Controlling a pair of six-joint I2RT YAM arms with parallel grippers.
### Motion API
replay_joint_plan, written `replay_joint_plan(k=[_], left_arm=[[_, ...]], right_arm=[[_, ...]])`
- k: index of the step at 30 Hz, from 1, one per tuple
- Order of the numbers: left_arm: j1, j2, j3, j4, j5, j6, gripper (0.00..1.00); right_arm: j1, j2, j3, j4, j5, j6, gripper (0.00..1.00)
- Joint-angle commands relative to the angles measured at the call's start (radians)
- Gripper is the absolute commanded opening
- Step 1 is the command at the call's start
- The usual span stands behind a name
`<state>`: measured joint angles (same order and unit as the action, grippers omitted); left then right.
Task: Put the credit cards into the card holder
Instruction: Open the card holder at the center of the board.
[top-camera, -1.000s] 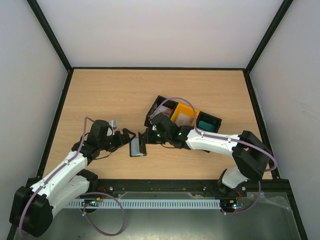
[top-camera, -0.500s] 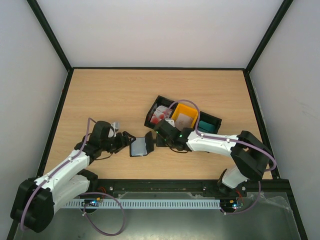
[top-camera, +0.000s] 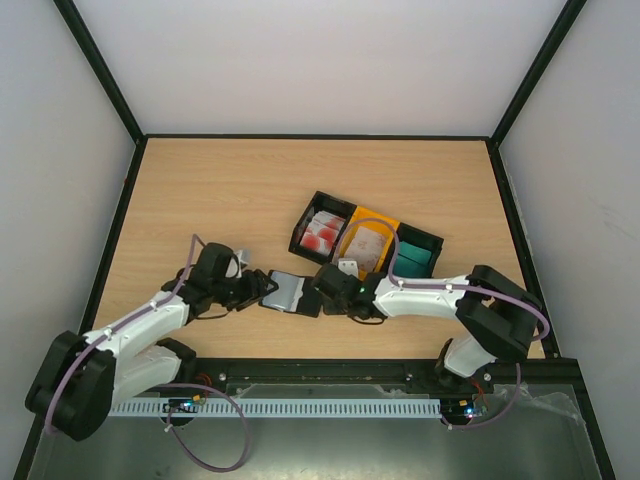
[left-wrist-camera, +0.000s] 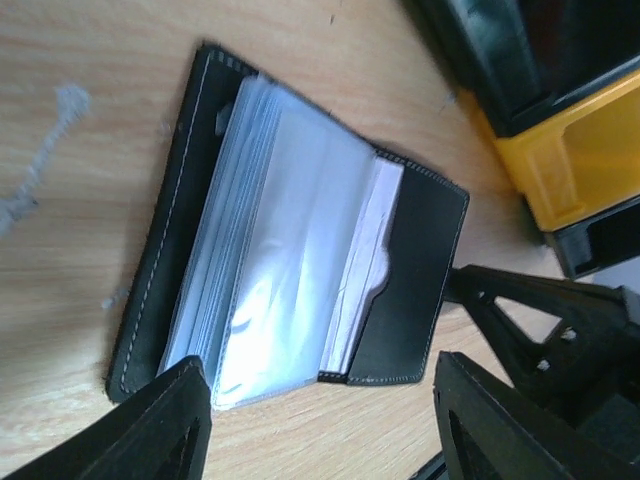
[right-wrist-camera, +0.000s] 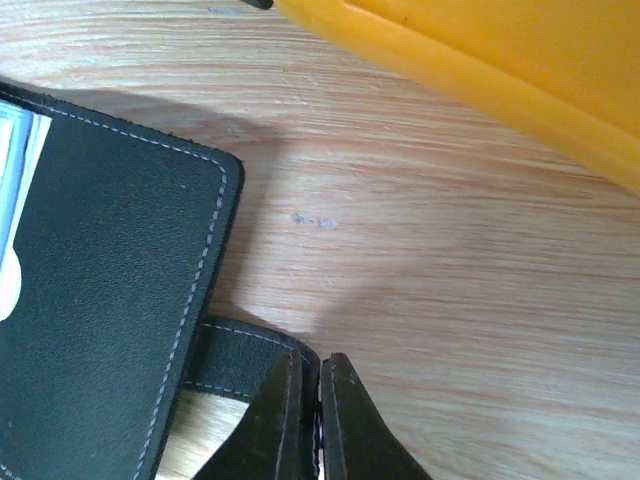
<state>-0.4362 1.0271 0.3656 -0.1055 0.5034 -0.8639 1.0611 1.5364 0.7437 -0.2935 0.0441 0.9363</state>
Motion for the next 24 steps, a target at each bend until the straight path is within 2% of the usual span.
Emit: replay_joint_plan(k=[1, 6, 9, 11, 15, 20, 24], left_arm=[[-0.056, 0.055, 0.041, -0.009, -0.027, 0.017, 0.61], [-0.094, 0.075, 0.067, -0.019, -0.081, 0.02, 0.59], [-0.096, 0.079, 0.077, -0.036, -0.103, 0.031, 0.58], [-0.096, 0.077, 0.079, -0.041, -0.108, 0.034, 0.58], [-0.096, 0.071, 0.089, -0.059, -0.136, 0.046, 0.57], [-0.096, 0.092, 0.095, -0.046, -0.129, 0.057, 0.6], [-0.098, 0.112, 0.091, -0.021, -0.117, 0.058, 0.58]], right_arm=[[0.041, 0.015, 0.042, -0.117, 0.153, 0.04, 0.11], [0.05, -0.03, 0.094, -0.151, 0.197, 0.041, 0.34], [0.05, -0.094, 0.119, -0.143, 0.197, 0.035, 0.4], [0.05, -0.127, 0.129, -0.105, 0.163, 0.01, 0.35], [0.05, -0.127, 0.147, -0.022, 0.094, -0.035, 0.32], [0.05, -0.015, 0.187, 0.018, -0.002, -0.057, 0.26], [0.05, 0.061, 0.18, 0.037, -0.046, -0.025, 0.22]])
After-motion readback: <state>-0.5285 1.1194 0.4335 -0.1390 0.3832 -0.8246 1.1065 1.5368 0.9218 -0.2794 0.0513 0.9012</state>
